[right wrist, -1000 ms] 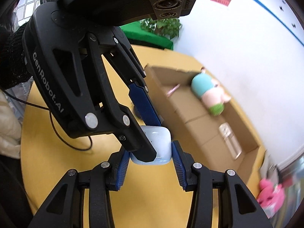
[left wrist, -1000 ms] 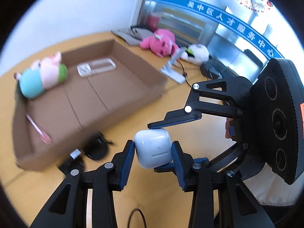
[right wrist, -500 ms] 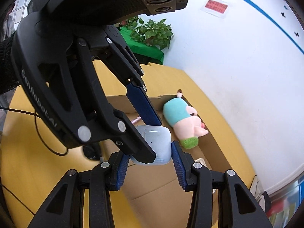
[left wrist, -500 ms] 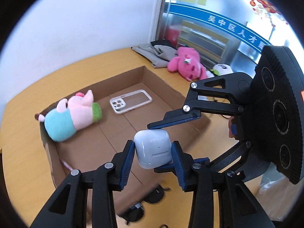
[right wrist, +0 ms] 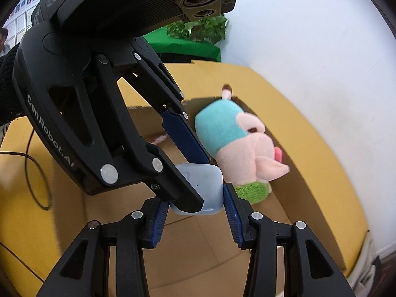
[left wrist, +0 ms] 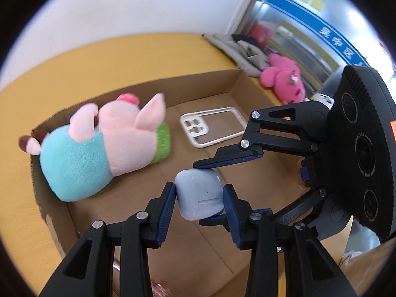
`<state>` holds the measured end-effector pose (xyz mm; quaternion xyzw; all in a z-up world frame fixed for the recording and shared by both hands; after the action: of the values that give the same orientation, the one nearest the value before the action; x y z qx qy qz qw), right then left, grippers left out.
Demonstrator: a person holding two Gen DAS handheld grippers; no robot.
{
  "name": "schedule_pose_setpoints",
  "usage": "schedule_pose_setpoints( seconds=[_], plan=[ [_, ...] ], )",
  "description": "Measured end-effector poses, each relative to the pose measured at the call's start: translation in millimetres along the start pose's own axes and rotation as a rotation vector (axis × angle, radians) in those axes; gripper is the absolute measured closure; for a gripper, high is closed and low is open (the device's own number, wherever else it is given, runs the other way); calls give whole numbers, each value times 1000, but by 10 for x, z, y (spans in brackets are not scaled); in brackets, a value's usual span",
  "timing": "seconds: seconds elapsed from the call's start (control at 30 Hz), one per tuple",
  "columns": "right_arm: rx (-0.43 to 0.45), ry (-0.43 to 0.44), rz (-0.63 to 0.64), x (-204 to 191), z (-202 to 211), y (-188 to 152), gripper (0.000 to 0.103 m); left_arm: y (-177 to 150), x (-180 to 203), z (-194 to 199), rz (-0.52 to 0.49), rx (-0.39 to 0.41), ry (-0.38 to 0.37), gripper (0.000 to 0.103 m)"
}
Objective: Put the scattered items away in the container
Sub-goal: 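Carry the earbud case with the left gripper over the box and release, then withdraw the left gripper and lower it onto the black sunglasses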
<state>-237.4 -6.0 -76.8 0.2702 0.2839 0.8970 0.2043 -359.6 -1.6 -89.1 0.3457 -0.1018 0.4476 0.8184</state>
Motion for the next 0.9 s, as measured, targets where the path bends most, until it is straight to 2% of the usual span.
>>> schedule_pose_setpoints(
  seconds=[0.27,0.43,0.5,0.53,0.57,0.63,0.7,0.77,0.87,0.9],
  plan=[
    [-78,74,-47,-55,-581,-255,56,-145,-424,-420,114,-90,-1,65],
    [-138,94,-47,-169,-783,-374,56,-286,-529,-571,167,-129,8,65],
    [-157,106,-70,-181,-800,-386,56,-349,-550,-581,182,-133,37,65],
    [-168,104,-87,-174,-791,-385,51,-364,-549,-567,186,-125,42,65],
    [-170,88,-94,-158,-774,-380,39,-368,-531,-515,188,-105,48,65],
    [-169,58,-116,-110,-697,-367,21,-350,-498,-361,188,-58,68,65],
    [-166,23,-149,-50,-549,-363,20,-348,-392,-134,179,6,96,65],
    [-158,-21,-195,1,-326,-367,19,-362,-252,160,156,80,175,63],
    [-136,-108,-281,37,89,-387,15,-459,70,673,89,231,309,48],
    [-122,-142,-319,25,275,-400,13,-521,208,843,67,284,347,38]
  ],
)
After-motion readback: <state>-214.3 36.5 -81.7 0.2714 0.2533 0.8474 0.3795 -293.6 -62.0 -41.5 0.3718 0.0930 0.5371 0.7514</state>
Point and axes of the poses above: each gripper's, at about its wrist camera, not at the fingertips, and z roughly against the way its jaws point, x to its right, y to its top, the point moved 8 cm from there along -z, roughly the way its jaws point, and after that the axes turned 13 degrees about -y, right-handed, at the moved point
